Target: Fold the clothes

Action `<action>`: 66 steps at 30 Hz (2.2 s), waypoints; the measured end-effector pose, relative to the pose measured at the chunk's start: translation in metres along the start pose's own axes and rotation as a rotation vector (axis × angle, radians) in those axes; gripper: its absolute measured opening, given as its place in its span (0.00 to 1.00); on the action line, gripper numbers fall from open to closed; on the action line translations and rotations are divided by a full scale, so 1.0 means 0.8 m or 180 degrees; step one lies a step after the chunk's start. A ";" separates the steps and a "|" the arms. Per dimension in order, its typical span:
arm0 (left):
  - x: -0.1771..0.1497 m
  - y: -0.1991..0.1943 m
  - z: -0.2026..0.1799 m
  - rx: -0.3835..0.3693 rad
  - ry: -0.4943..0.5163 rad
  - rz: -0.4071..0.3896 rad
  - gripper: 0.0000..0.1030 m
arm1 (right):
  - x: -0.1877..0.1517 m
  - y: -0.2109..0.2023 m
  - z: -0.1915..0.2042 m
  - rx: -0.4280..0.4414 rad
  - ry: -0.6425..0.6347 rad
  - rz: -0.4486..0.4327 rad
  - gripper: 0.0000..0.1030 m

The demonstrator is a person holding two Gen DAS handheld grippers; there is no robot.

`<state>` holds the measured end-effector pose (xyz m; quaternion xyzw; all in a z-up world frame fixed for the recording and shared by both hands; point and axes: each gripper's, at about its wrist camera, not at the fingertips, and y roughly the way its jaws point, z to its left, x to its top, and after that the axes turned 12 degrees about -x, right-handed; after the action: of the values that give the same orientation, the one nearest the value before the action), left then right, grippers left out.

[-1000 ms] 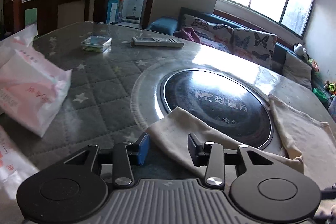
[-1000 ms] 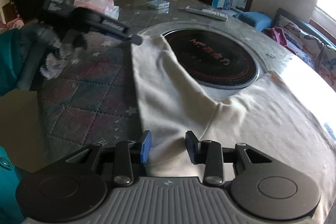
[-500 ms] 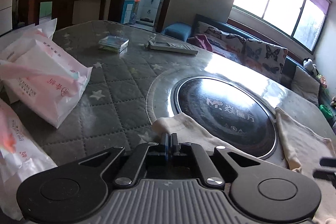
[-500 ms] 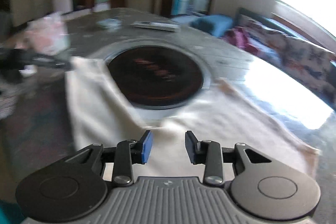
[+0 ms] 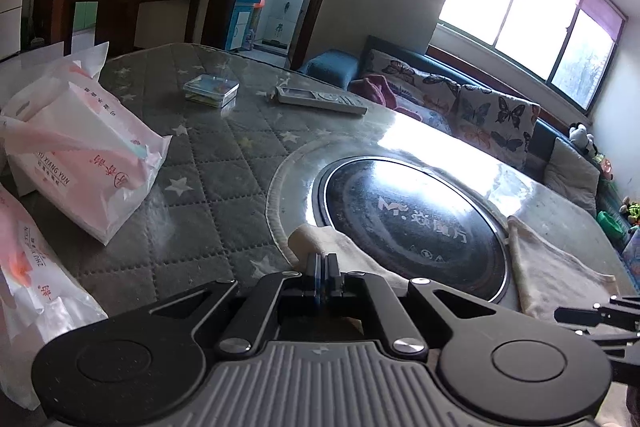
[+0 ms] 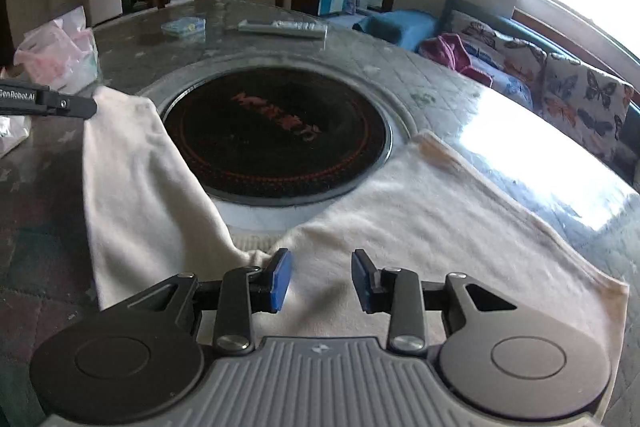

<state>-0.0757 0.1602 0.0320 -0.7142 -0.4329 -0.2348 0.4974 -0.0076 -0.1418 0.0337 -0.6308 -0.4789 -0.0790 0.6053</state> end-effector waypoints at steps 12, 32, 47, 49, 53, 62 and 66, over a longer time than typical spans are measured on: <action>-0.009 0.006 0.007 0.0062 -0.0115 0.0129 0.05 | -0.001 -0.012 -0.004 0.0128 0.0025 -0.0017 0.32; -0.011 0.017 0.008 0.0298 -0.0247 0.0115 0.23 | -0.018 -0.066 0.012 0.0250 -0.0162 -0.0175 0.33; 0.009 0.014 -0.014 0.0166 -0.0168 -0.0025 0.05 | -0.053 -0.101 -0.018 0.0176 0.0048 -0.0153 0.33; 0.019 0.003 -0.031 0.0000 -0.0133 -0.0091 0.05 | -0.061 -0.105 -0.030 0.0127 0.0124 -0.0134 0.33; 0.036 -0.018 -0.082 -0.0414 0.0007 -0.0186 0.05 | -0.076 -0.112 -0.055 0.0016 0.0344 -0.0104 0.33; 0.028 -0.032 -0.222 -0.1268 0.0533 -0.0075 0.05 | -0.121 -0.132 -0.118 -0.0211 0.0879 -0.0102 0.33; 0.003 -0.026 -0.276 -0.1622 0.0706 0.0141 0.05 | -0.140 -0.141 -0.138 -0.0302 0.1037 -0.0089 0.33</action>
<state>-0.0710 -0.0380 0.1314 -0.7954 -0.2871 -0.4020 0.3512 -0.0927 -0.3134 0.0635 -0.6308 -0.3789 -0.2111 0.6434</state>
